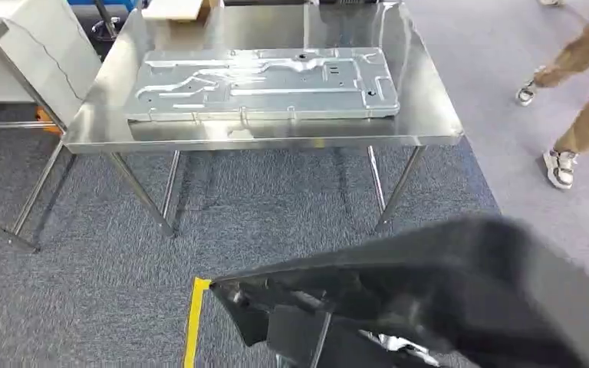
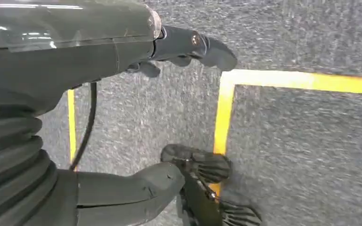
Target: Take the parts from the cabinet and place them on the table.
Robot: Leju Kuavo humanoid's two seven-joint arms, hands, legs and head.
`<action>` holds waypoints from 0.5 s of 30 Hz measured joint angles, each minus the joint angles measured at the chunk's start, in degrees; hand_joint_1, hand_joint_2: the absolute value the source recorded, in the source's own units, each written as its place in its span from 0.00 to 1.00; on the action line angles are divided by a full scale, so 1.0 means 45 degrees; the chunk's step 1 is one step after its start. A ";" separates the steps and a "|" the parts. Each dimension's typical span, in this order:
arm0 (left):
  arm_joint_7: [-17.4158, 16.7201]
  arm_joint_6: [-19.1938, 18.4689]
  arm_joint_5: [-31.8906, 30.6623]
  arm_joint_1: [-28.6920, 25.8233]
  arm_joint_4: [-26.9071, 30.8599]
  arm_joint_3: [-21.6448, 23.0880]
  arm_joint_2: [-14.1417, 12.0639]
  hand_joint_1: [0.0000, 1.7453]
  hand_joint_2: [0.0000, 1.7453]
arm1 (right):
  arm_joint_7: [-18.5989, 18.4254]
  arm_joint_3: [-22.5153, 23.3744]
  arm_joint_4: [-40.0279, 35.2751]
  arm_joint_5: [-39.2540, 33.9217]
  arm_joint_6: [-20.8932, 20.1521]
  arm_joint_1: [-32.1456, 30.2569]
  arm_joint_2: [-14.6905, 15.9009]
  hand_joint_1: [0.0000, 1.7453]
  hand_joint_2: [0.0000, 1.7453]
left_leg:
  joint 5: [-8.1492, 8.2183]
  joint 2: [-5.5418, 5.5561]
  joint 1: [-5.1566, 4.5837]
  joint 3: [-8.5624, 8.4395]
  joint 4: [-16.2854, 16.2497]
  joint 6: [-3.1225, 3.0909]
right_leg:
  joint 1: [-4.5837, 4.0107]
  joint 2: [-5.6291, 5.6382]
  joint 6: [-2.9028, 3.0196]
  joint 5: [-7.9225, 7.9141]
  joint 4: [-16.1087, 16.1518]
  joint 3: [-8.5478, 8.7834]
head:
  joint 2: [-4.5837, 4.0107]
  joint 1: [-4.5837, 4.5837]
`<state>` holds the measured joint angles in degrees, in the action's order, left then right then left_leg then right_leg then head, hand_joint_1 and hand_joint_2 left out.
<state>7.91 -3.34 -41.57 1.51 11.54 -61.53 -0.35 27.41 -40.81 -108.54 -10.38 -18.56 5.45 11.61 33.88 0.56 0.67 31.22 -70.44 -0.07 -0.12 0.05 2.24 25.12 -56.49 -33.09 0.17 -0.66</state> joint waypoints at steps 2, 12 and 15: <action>-0.0005 0.0005 0.0000 -0.0087 0.0000 -0.0019 0.0000 0.00 1.00 | 0.0000 0.0000 0.0005 -0.0034 0.0005 -0.0023 0.0000 1.00 1.00 | 0.1288 -0.0025 0.0001 0.0927 -0.0743 0.0035 | 0.0006 0.0003 -0.0007 0.0341 0.0003 0.0383 | 0.0000 0.0000; 0.0020 -0.0024 -0.0039 -0.0116 0.0000 -0.0087 0.0005 0.00 1.00 | -0.0039 -0.0010 0.0005 0.0010 -0.0010 0.0001 0.0000 1.00 1.00 | -0.2133 -0.0082 0.0000 0.0661 0.2945 -0.0458 | -0.0008 0.0066 -0.0589 0.1263 -0.0355 0.1588 | 0.0000 -0.0005; 0.0034 -0.0029 -0.0092 -0.0103 0.0000 -0.0092 0.0000 0.00 1.00 | -0.0039 -0.0010 0.0000 0.0015 0.0005 0.0033 0.0005 1.00 1.00 | -0.1767 -0.0058 -0.0017 0.0285 0.2965 -0.0643 | 0.0079 0.0050 -0.0786 0.1666 -0.3010 -0.0087 | 0.0000 0.0005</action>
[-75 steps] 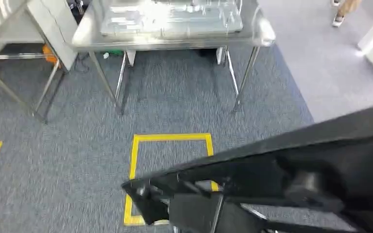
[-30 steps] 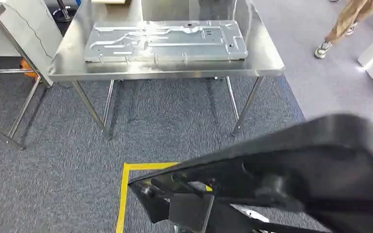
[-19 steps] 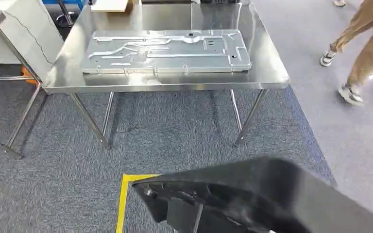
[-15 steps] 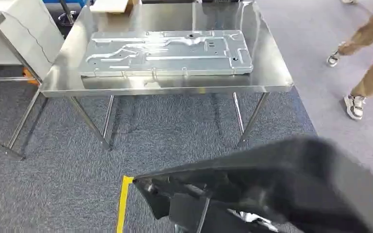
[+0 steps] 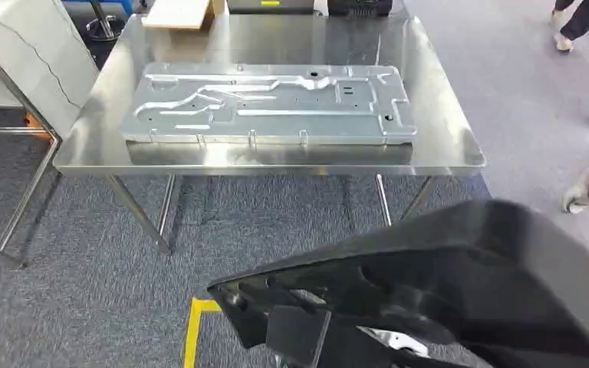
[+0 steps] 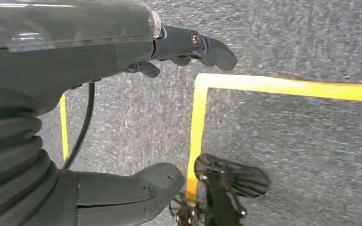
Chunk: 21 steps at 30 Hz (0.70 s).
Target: Take the parts from the cabinet and place them on the table.
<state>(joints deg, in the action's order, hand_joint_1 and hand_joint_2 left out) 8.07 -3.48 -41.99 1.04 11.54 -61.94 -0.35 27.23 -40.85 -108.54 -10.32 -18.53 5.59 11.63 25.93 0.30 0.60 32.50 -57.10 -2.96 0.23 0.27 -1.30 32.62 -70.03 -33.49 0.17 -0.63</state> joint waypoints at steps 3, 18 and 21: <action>0.0005 0.0000 -0.0005 -0.0017 0.0000 -0.0029 0.0000 0.00 1.00 | 0.0000 0.0000 0.0005 0.0005 0.0009 -0.0008 0.0000 1.00 1.00 | 0.0461 0.0049 0.0001 -0.0537 0.0000 -0.0001 | 0.0033 -0.0006 -0.0061 0.1316 -0.1033 -0.1308 | 0.0000 0.0000; 0.0053 -0.0039 -0.0058 0.0075 -0.0005 -0.0180 0.0073 0.00 1.00 | 0.0010 -0.0005 -0.0029 0.0107 0.0063 -0.0001 -0.0024 1.00 1.00 | 0.3076 0.0030 0.0014 0.0667 -0.3479 0.0747 | -0.0122 0.0120 0.0873 -0.1234 0.3021 0.0637 | 0.0000 -0.0005; 0.0063 -0.0039 -0.0097 0.0053 -0.0005 -0.0185 0.0073 0.00 1.00 | 0.0010 -0.0005 -0.0024 0.0160 0.0083 -0.0006 -0.0019 1.00 1.00 | 0.1881 0.0013 0.0015 0.0762 -0.1631 0.0715 | -0.0109 0.0118 0.0776 -0.0644 0.3021 0.1430 | 0.0000 0.0000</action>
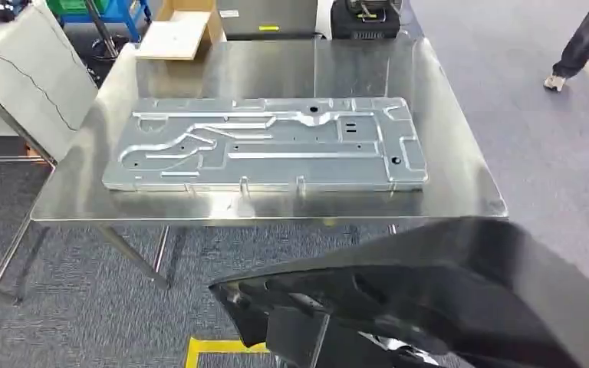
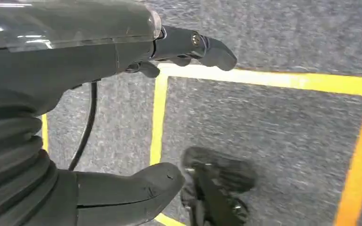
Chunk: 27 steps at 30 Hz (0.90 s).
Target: Take the parts from the cabinet and place them on the table.
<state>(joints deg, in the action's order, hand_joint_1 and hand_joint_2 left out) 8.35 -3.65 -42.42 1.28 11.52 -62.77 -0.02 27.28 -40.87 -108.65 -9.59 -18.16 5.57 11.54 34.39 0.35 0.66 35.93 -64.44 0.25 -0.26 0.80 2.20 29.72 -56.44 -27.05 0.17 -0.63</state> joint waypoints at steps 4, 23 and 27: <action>0.0034 0.0000 -0.0019 -0.0082 0.0000 -0.0009 -0.0010 0.00 1.00 | 0.0005 -0.0005 0.0049 0.0141 0.0190 -0.0007 0.0005 1.00 1.00 | -0.2599 -0.0022 -0.0114 -0.0031 0.1468 -0.0263 | -0.0016 0.0123 -0.0281 0.0418 0.0174 0.0416 | 0.0000 0.0005; 0.0350 -0.0394 -0.0399 0.0183 0.0005 -0.0044 -0.0005 0.00 1.00 | -0.0698 0.3980 -0.0295 -0.0773 0.0942 0.2653 0.0787 1.00 1.00 | -0.1162 -0.0011 -0.0120 -0.0964 0.1189 -0.0146 | 0.0164 -0.0095 -0.0184 -0.0794 -0.0084 -0.1149 | 0.0000 0.0009; 0.0389 -0.0549 -0.0646 0.0212 0.0005 -0.0044 -0.0029 0.00 1.00 | -0.1268 0.5514 0.1090 -0.0592 0.0923 0.3959 0.1083 1.00 1.00 | 0.0164 -0.0010 -0.0046 0.1035 -0.2449 -0.0023 | 0.0137 -0.0175 -0.0115 -0.0754 -0.0106 -0.1141 | 0.0000 0.0005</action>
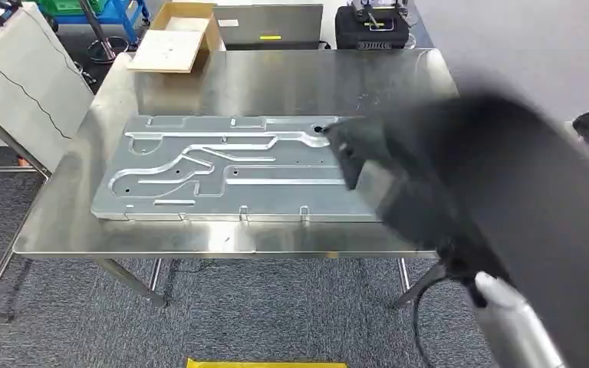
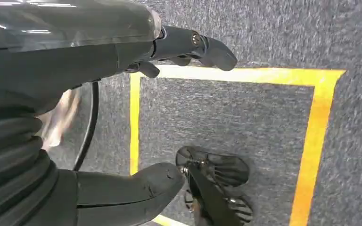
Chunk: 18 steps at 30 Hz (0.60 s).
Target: Take the parts from the cabinet and place them on the table.
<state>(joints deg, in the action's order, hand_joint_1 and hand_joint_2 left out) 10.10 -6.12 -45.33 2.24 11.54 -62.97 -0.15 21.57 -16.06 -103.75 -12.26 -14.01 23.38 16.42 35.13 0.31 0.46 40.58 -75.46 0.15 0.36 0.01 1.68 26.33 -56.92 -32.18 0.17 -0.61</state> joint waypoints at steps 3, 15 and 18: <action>0.0014 -0.0121 -0.0209 0.0020 0.0000 0.0005 -0.0044 0.00 1.00 | -0.0389 0.0704 0.1453 0.0900 0.0268 0.1097 0.0170 1.00 1.00 | -0.1583 -0.0008 0.0044 -0.0528 0.1728 -0.0026 | 0.0006 0.0021 -0.0059 0.0103 -0.0032 0.0115 | 0.0000 0.0000; 0.0151 -0.0559 -0.0860 0.0295 0.0000 0.0053 -0.0253 0.00 1.00 | -0.2632 -0.2121 1.0915 0.9740 0.1302 0.6918 0.0028 1.00 1.00 | -0.2392 0.0011 0.0074 -0.1568 0.4247 -0.0524 | 0.0090 0.0030 -0.0735 0.1792 -0.4063 -0.2027 | 0.0000 0.0005; 0.0365 -0.0855 -0.0981 0.0296 0.0000 0.0058 -0.0257 0.00 1.00 | -0.2797 -0.3602 1.2939 1.1109 0.1404 0.7712 -0.0569 1.00 1.00 | -0.2247 0.0049 0.0075 -0.1723 0.4195 -0.0471 | 0.0172 0.0011 -0.0710 0.0312 -0.2605 -0.1660 | 0.0000 0.0005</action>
<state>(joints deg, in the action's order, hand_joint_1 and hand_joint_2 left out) 11.74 -9.97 -49.75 3.57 11.54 -62.71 -1.31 8.98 -32.27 -45.52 37.73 -7.69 58.09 13.85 25.02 0.53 0.80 32.83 -56.59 -1.97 1.13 0.06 -1.51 27.73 -68.64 -39.65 0.17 -0.59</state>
